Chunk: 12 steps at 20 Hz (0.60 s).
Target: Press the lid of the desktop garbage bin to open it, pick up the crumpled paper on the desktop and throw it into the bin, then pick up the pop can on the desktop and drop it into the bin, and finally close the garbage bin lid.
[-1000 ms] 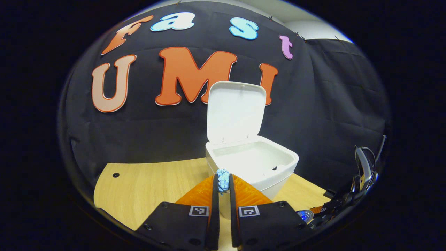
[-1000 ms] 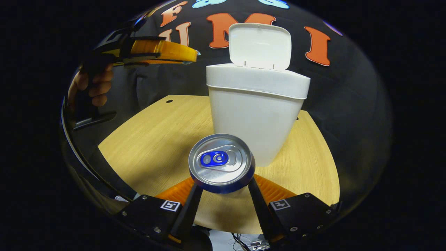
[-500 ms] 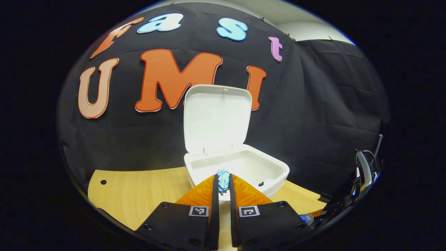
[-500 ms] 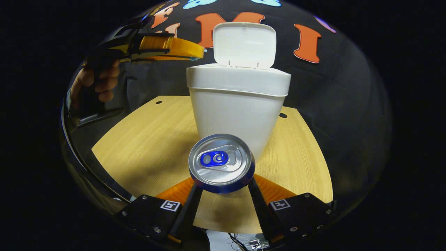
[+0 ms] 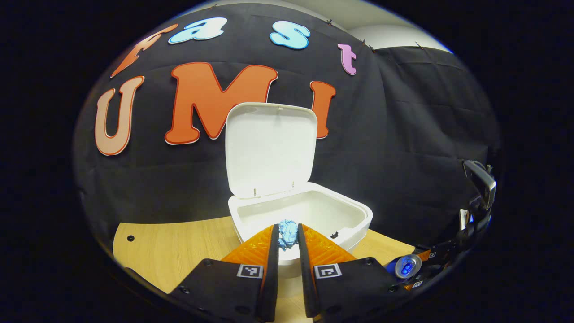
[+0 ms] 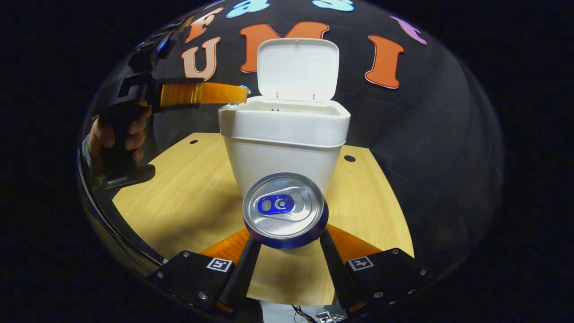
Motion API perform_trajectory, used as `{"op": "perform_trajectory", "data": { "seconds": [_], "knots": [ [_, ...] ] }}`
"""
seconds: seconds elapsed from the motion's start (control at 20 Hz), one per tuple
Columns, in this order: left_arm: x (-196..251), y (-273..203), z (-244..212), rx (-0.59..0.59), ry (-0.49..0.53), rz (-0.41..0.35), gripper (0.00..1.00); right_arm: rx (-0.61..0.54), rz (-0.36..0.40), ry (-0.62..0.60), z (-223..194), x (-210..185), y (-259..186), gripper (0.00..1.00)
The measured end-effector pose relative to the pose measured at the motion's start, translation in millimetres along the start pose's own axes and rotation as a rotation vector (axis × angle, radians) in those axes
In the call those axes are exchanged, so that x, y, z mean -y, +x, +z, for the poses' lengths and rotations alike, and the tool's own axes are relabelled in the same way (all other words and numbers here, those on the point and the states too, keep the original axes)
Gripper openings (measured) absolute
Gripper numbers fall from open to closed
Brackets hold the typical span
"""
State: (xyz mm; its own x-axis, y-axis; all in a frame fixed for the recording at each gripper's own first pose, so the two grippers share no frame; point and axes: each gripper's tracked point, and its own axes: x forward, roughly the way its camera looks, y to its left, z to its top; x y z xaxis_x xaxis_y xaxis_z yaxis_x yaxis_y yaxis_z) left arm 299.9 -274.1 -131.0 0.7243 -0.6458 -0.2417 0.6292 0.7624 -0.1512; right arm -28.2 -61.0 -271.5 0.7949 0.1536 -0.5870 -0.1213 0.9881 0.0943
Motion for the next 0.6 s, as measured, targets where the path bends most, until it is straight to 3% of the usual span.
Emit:
{"op": "perform_trajectory", "data": {
  "seconds": [0.1, 0.2, 0.25, 0.4, 0.45, 0.5, 0.6],
  "knots": [
    [-4, -1, -2, -0.004, -0.009, 0.008, 0.29, 0.02, -0.009, -0.019, 12, 8, -4, 0.78],
    [-4, -3, -3, -0.008, -0.012, 0.009, 0.39, 0.037, -0.01, -0.025, 26, 10, -9, 0.78],
    [-5, -5, -3, -0.003, -0.013, 0.009, 0.5, 0.046, -0.007, -0.028, 32, 12, -13, 0.78],
    [-9, -11, -4, 0.006, -0.01, 0.021, 0.61, 0.083, -0.011, -0.048, 54, 19, -21, 0.78],
    [-11, -13, -2, 0.012, -0.004, 0.029, 0.65, 0.097, -0.01, -0.051, 62, 22, -22, 0.74],
    [-13, -14, -1, 0.022, 0.006, 0.039, 0.65, 0.104, -0.012, -0.06, 67, 27, -24, 0.78],
    [-18, -21, -3, 0.028, 0.023, 0.051, 0.65, 0.126, -0.018, -0.074, 83, 31, -27, 0.78]
  ]
}}
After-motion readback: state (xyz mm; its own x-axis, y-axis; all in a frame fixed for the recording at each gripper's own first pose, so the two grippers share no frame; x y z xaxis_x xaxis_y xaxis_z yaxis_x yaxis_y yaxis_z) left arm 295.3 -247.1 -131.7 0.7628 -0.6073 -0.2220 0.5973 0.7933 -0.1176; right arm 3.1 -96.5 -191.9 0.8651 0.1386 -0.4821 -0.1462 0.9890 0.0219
